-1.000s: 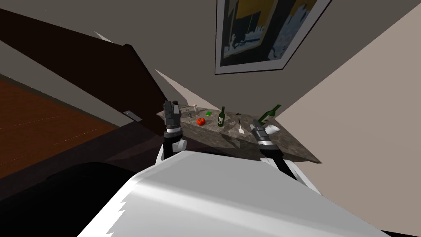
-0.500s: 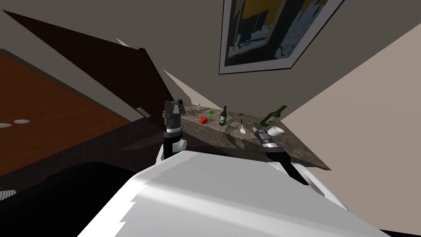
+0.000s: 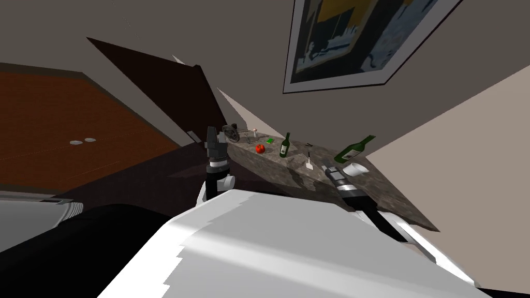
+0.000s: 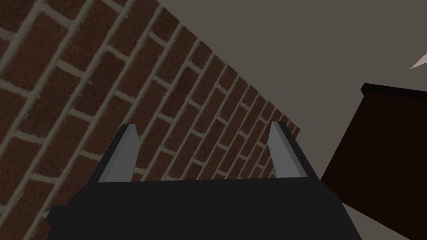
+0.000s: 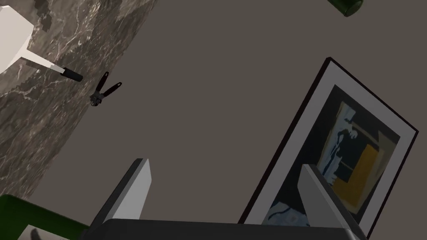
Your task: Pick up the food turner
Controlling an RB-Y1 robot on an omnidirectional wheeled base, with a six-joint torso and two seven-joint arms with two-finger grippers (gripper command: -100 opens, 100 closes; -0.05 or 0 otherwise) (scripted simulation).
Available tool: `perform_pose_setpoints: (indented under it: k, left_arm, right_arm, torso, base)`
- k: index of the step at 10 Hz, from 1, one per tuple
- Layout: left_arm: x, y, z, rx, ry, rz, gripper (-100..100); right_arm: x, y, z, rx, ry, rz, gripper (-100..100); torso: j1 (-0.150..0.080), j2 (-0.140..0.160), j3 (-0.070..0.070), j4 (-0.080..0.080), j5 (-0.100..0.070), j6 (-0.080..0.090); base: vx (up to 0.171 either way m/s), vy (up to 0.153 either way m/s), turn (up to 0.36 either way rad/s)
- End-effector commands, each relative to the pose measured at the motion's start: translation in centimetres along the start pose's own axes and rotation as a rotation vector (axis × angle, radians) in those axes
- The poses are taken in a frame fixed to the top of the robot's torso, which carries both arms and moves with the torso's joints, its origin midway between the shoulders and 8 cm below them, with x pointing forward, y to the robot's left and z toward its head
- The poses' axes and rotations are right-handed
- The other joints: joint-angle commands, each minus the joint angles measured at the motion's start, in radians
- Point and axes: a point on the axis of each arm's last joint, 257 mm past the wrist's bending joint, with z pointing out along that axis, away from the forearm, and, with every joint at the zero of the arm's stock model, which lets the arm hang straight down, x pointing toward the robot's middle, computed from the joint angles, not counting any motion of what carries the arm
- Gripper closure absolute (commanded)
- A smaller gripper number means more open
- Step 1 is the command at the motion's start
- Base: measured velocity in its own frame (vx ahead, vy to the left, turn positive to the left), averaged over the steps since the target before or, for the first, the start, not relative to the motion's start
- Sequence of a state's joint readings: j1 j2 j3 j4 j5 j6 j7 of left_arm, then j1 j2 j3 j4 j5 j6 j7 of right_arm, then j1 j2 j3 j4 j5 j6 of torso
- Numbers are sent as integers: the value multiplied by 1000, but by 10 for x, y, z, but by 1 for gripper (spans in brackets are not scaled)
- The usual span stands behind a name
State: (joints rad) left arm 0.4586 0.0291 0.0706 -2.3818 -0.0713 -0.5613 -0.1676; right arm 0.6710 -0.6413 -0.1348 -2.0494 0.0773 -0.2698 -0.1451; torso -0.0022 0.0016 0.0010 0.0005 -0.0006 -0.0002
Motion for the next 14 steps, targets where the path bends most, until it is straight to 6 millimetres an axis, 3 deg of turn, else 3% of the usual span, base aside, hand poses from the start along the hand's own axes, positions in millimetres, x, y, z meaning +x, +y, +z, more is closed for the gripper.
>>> perform_pose_setpoints:
  k: [1, 2, 3, 4, 5, 6, 7, 8, 9, 10, 11, 12, 13, 14]
  left_arm:
    - [0, 0, 0, 0, 0, 0, 0]
    - [0, 0, 0, 0, 0, 0, 0]
    - [0, 0, 0, 0, 0, 0, 0]
    - [0, 0, 0, 0, 0, 0, 0]
    - [0, 0, 0, 0, 0, 0, 0]
    - [0, 0, 0, 0, 0, 0, 0]
    - [0, 0, 0, 0, 0, 0, 0]
    - [0, 0, 0, 0, 0, 0, 0]
    - [0, 0, 0, 0, 0, 0, 0]
    - [0, 0, 0, 0, 0, 0, 0]
    - [0, 0, 0, 0, 0, 0, 0]
    - [0, 0, 0, 0, 0, 0, 0]
    - [0, 0, 0, 0, 0, 0, 0]
    - [0, 0, 0, 0, 0, 0, 0]
  right_arm:
    - [-2, -9, -1, 25, 21, -17, -100]
    - [-4, -28, -12, 79, 39, -19, -100]
    - [-5, -28, -11, 78, 51, -33, -100]
    - [-6, -47, -23, 135, 70, -31, -100]
    - [-7, -46, -22, 133, 83, -45, -100]
    - [-8, -67, -36, 193, 103, -41, -100]
    - [-9, -66, -35, 191, 114, -53, -100]
    - [-10, -86, -50, 254, 133, -46, -100]
    - [-11, -85, -49, 252, 146, -60, -100]
    - [-13, -105, -66, 318, 168, -56, -100]
    - [-13, -105, -65, 317, 176, -64, -100]
    - [-16, -125, -83, 384, 197, -60, -100]
    - [-17, -124, -82, 383, 205, -68, -100]
    - [-21, -142, -98, 444, 220, -63, -100]
  torso:
    - [0, 0, 0, 0, 0, 0]
    - [0, -1, 0, 0, 0, 1]
    - [0, 0, 0, 0, 0, 0]
    - [0, -1, 0, 0, 0, 1]
    - [0, -1, -1, 0, 0, 0]
    - [0, -2, -1, 0, 0, 1]
    - [0, -2, -1, 0, 0, 0]
    - [0, -2, -1, 0, 0, 1]
    - [0, -2, -1, 0, 0, 0]
    - [0, -3, -1, 0, 0, 1]
    - [0, -3, -1, -1, 0, 0]
    - [0, -3, -2, -1, 0, 1]
    - [0, -3, -2, -1, 0, 0]
    - [0, -3, -2, -1, 0, 1]
  base:
    - [-38, -17, 139]
    - [-48, -16, 281]
    - [-38, -16, 110]
    - [-36, -8, 259]
    - [-26, -11, 137]
    - [-27, -5, 274]
    - [-25, -10, 117]
    - [-22, -3, 248]
    - [-16, -10, 137]
    - [-17, -6, 265]
    - [-14, -11, 135]
    - [-12, -4, 243]
    - [-8, -7, 158]
    - [-2, -5, 265]
